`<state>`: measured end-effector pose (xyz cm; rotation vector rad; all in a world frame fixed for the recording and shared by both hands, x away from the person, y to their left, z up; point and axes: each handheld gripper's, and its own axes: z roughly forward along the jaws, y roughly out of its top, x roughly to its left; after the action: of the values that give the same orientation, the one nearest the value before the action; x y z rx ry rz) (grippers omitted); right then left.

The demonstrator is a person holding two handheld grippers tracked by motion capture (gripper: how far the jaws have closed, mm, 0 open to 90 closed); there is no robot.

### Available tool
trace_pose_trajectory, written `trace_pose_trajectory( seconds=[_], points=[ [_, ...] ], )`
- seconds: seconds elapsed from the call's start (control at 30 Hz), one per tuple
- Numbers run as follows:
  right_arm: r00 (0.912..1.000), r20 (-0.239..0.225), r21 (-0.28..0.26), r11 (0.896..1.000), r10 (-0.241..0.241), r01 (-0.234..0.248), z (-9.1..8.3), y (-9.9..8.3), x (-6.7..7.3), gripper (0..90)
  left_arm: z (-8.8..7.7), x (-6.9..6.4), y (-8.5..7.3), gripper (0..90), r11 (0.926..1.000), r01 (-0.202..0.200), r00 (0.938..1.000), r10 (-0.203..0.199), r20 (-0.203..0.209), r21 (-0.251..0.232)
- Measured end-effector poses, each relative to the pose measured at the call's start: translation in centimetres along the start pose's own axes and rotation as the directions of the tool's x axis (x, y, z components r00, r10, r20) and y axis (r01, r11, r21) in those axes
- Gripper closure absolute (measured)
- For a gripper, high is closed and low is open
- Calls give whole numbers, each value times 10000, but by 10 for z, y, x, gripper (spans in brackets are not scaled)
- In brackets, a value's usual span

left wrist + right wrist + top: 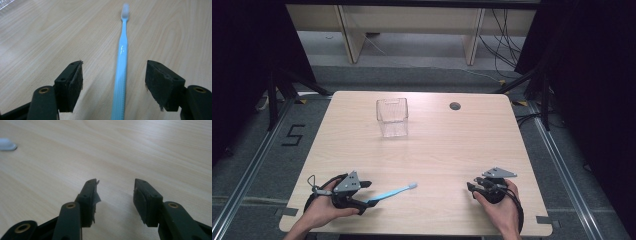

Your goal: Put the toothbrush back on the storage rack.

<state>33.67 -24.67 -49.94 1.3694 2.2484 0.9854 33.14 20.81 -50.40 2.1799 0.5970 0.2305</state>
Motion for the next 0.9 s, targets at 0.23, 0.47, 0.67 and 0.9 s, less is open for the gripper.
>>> trace_pose_trajectory(
  seconds=[0.23,0.47,0.67,0.9],
  points=[
    [9994,-178,1332,9906,-306,327,-8,8,7,590,-8,0,10,327,9988,380,9992,-377,-94,319],
    [9971,-234,1474,9862,-729,755,-14,11,5,597,-3,3,46,411,9842,290,9993,-325,172,1747],
    [9958,-330,1624,9826,-857,899,-18,16,7,592,13,8,67,462,9357,-338,9981,131,610,3513],
    [9969,-497,1990,9775,-607,695,-21,19,16,581,29,2,87,527,8214,-1843,9816,1263,1429,5397]
  ],
)
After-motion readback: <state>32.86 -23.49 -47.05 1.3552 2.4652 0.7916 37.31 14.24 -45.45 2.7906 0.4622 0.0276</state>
